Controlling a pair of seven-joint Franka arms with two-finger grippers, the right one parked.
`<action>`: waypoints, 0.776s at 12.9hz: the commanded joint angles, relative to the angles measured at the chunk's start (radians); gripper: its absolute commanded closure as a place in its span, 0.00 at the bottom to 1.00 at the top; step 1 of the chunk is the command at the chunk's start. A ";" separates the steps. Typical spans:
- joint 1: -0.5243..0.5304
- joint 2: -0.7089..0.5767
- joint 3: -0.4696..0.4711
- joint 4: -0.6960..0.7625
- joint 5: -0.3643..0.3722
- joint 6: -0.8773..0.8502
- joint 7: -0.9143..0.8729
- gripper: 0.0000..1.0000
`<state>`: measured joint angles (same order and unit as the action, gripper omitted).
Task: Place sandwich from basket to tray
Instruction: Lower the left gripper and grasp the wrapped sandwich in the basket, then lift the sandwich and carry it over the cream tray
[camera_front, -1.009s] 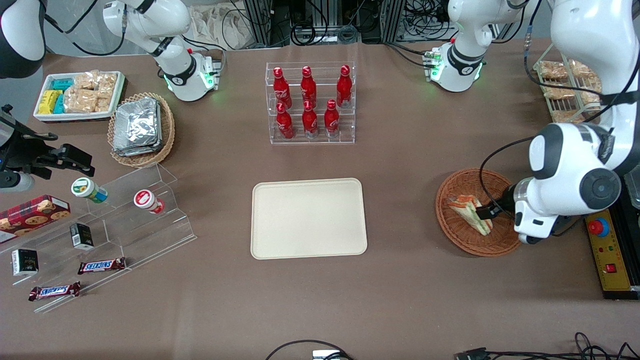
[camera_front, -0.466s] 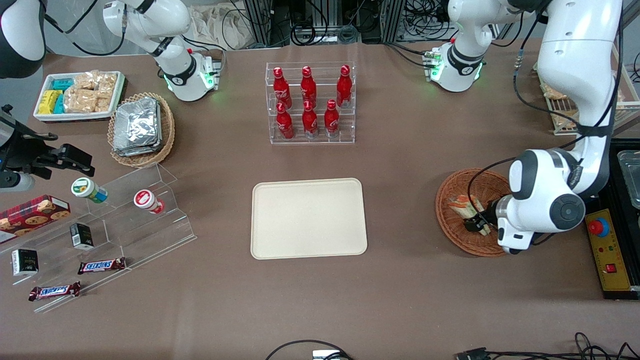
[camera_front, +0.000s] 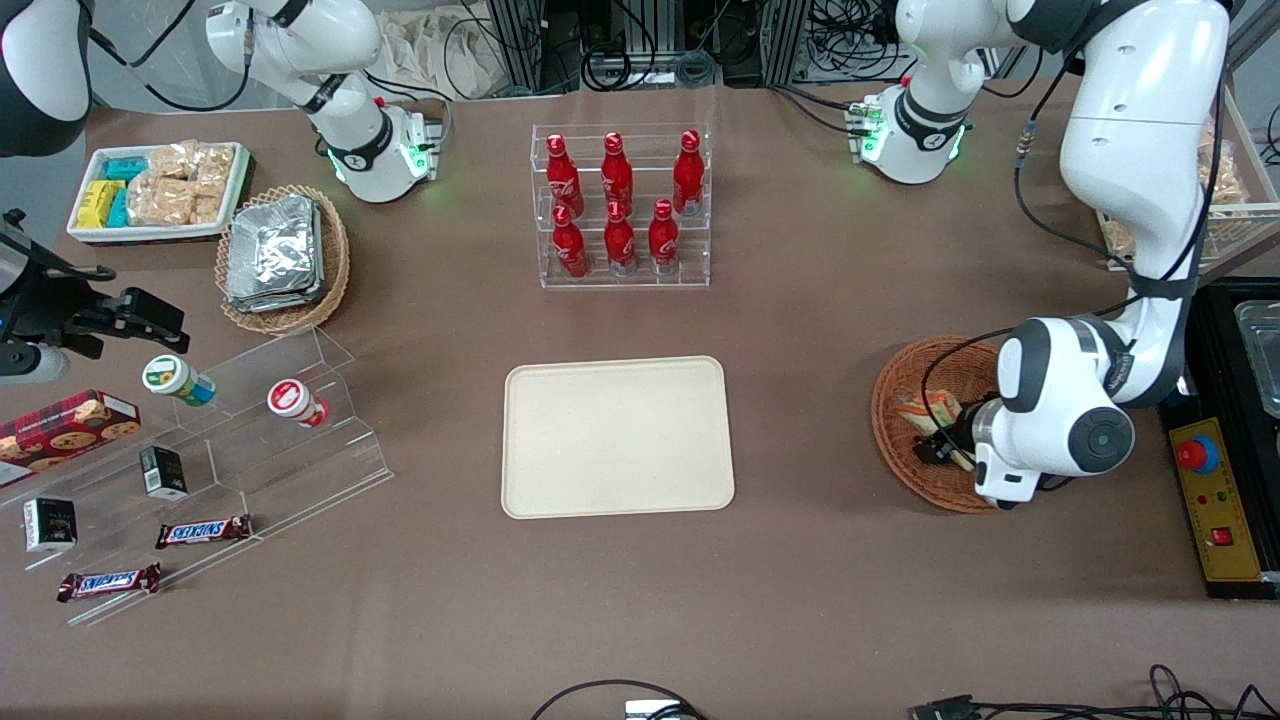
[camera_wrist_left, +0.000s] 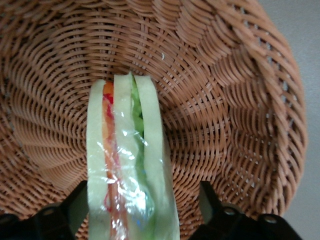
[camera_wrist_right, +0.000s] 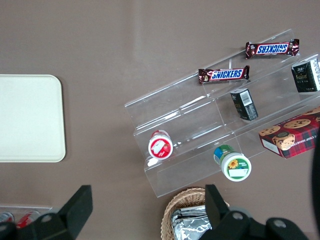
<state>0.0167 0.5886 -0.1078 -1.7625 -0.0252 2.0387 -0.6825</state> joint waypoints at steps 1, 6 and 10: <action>-0.003 -0.050 -0.006 -0.025 -0.007 0.002 0.000 1.00; -0.003 -0.212 -0.038 0.001 -0.001 -0.158 0.110 1.00; -0.003 -0.265 -0.153 0.079 -0.006 -0.176 0.257 1.00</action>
<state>0.0151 0.3265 -0.2026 -1.7353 -0.0254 1.8874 -0.4827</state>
